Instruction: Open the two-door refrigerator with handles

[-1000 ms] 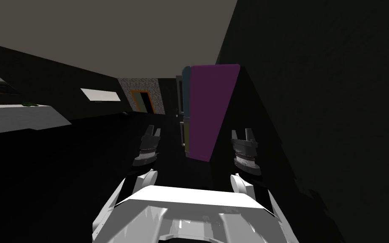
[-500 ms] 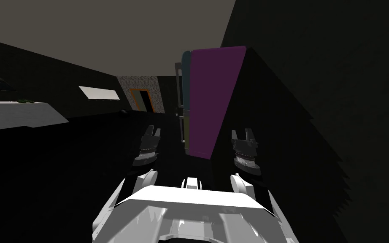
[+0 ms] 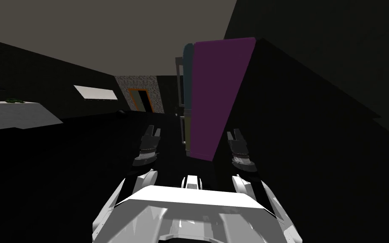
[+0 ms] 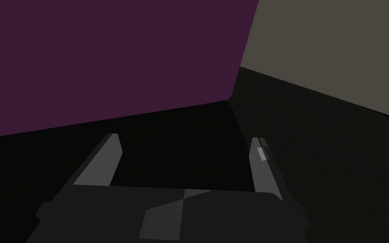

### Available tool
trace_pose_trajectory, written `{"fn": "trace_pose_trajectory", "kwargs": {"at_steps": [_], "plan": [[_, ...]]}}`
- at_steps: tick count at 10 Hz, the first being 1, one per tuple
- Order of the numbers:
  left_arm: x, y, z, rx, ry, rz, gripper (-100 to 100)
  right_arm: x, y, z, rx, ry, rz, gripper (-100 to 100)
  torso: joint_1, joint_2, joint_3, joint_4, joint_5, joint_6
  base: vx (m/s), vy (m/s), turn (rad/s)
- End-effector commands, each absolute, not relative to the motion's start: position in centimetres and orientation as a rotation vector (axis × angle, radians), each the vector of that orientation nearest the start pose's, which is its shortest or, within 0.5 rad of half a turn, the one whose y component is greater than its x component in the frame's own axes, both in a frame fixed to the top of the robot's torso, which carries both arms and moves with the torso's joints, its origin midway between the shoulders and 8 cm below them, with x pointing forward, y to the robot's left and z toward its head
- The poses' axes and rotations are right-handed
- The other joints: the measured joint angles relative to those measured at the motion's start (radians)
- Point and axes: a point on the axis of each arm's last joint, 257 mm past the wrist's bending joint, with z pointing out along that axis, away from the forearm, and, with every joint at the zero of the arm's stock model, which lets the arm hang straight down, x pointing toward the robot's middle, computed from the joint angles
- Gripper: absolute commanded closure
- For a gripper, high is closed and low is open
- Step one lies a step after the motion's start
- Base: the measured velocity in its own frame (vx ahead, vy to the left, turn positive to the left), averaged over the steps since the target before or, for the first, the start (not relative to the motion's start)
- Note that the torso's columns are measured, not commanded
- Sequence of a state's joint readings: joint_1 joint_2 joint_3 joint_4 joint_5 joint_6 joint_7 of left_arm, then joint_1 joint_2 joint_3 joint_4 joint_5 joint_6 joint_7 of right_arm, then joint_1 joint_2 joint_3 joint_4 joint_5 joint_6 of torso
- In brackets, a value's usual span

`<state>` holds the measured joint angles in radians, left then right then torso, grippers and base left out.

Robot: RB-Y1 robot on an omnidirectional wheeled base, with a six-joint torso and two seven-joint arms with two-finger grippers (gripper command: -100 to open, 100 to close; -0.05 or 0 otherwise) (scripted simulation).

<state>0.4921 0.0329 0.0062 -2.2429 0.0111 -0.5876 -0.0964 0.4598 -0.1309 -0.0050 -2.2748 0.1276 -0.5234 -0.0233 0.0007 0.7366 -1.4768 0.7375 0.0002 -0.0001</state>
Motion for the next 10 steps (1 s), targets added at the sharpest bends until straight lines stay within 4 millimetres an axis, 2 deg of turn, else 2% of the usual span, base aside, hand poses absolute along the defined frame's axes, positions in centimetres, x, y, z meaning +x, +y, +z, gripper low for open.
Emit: {"fn": "trace_pose_trajectory", "kwargs": {"at_steps": [1,7,10], "plan": [[33.6,27.7,2.7,-0.558,0.612,-1.230,0,35.7,-24.1,2.5,0.405,0.835,1.165,-100,-0.002,0.003,0.002,0.001,-0.001,0.000,0.112,0.099,-0.013],[33.6,27.7,2.7,-0.558,0.612,-1.230,0,38.3,-23.5,-1.1,0.284,1.044,0.873,-100,-0.002,0.001,0.001,0.000,0.000,0.000,0.126,0.116,-0.017],[33.6,27.7,2.7,-0.558,0.612,-1.230,0,39.0,-23.6,-2.1,0.233,1.096,0.767,-100,-0.002,0.003,0.002,0.001,-0.001,0.000,0.090,0.086,-0.010]]}}
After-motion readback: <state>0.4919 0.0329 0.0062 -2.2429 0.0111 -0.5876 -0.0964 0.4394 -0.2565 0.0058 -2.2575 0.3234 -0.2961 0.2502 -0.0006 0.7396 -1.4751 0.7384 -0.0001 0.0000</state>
